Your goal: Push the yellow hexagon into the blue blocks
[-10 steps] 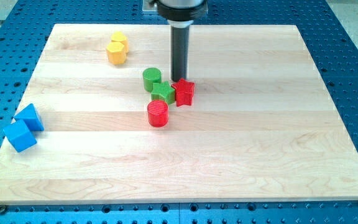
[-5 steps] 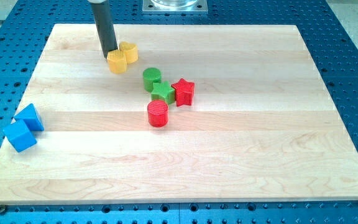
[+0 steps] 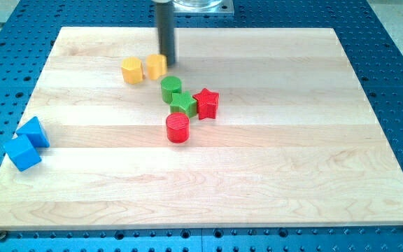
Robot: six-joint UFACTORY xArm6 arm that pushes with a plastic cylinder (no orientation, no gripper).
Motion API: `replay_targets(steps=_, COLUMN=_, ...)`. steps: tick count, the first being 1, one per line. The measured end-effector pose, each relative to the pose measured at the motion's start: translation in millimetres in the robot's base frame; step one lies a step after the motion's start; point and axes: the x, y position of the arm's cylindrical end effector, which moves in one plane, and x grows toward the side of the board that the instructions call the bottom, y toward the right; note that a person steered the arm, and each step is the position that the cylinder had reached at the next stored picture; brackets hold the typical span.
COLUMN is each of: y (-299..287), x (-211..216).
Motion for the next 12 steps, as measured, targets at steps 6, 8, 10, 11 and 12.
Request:
replay_targets(steps=6, y=-152, x=150)
replay_targets(steps=8, y=-140, x=130)
replay_targets(steps=10, y=-208, x=148)
replay_targets(steps=11, y=-206, x=170)
replay_targets(steps=12, y=-203, x=172)
